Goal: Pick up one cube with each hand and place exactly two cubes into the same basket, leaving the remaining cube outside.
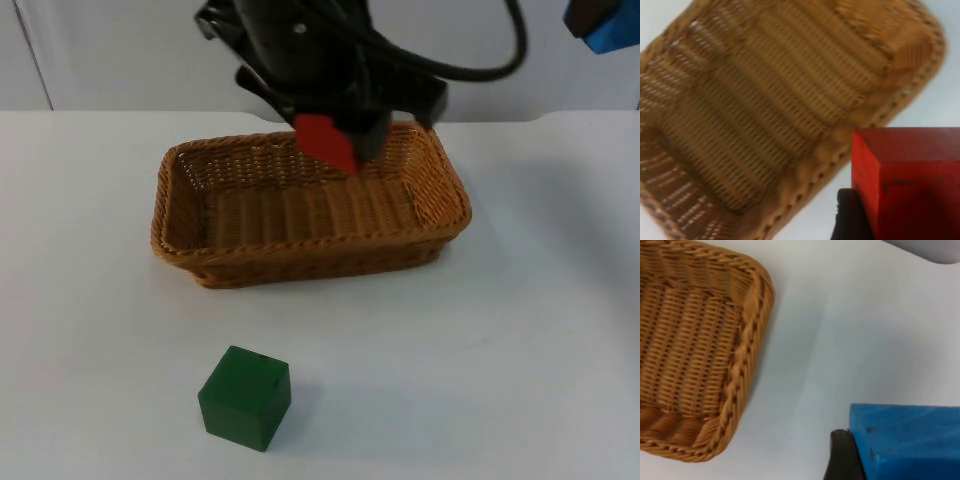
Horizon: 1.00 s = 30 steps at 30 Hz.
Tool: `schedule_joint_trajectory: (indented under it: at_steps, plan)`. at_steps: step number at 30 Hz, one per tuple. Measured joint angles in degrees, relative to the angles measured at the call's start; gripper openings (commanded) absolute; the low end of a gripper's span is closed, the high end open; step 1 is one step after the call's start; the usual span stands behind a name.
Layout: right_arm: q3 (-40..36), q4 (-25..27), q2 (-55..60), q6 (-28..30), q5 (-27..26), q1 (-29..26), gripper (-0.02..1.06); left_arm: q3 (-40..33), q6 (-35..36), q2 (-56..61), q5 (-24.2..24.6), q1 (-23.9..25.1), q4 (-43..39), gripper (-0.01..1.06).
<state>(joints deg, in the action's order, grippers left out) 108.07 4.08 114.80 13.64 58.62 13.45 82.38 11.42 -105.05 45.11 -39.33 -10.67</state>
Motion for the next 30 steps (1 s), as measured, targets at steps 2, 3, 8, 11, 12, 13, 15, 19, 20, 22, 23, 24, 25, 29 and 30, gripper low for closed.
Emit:
schedule_joint_trajectory:
  at_steps: [2,3,8,11,12,13,15,19,20,22,23,24,25,29,30]
  plan:
    - [0.0,0.19,0.0,0.11,0.1,0.02,0.0,0.0,-0.55,0.0,-0.11,0.92,0.43,0.0]
    - [0.0,0.41,0.0,0.25,0.1,0.28,0.0,0.0,-1.0,0.0,-0.11,2.02,0.94,0.0]
    - [0.0,0.41,0.0,0.37,0.21,1.32,0.0,0.0,-3.6,0.0,-0.69,6.62,4.04,0.0]
    - [0.0,0.41,0.0,0.76,0.21,2.5,0.0,0.0,-5.06,0.0,-1.11,10.33,5.95,0.0]
    - [0.0,0.41,0.0,0.76,0.21,3.04,0.0,0.0,-5.21,0.0,-1.26,11.56,6.32,0.0]
    - [0.0,0.41,0.0,0.76,0.21,3.04,0.0,0.0,-5.21,0.0,-1.26,11.56,6.32,0.0]
    - [0.0,0.41,0.0,1.01,0.21,4.3,0.0,0.0,-5.73,0.0,-1.29,13.69,6.78,0.0]
    - [0.0,0.41,0.0,1.48,0.21,6.59,0.0,0.0,-7.82,0.0,-1.83,16.63,9.26,0.0]
    - [0.0,0.41,0.0,1.56,0.02,7.42,0.0,0.0,-8.88,0.0,-2.18,17.29,10.67,0.0]
    - [0.0,0.41,0.0,1.56,-0.87,9.19,0.0,0.0,-12.34,0.0,-2.87,18.99,15.34,0.0]
    - [0.0,0.41,0.0,1.56,-0.87,9.19,0.0,0.0,-12.34,0.0,-2.87,18.99,15.34,0.0]
    - [0.0,0.41,0.0,1.56,-1.58,9.94,0.0,0.0,-13.5,0.0,-3.41,19.42,17.2,0.0]
    - [0.0,0.41,0.0,1.56,-2.31,10.68,0.0,0.0,-14.69,0.0,-3.92,19.75,18.89,0.0]
    - [0.0,0.41,0.55,1.45,-5.31,13.09,0.0,0.0,-17.44,-1.42,-5.26,20.47,22.36,0.0]
    - [0.0,0.41,0.55,1.45,-5.31,13.09,0.0,0.0,-17.44,-1.42,-5.26,20.47,22.36,0.0]
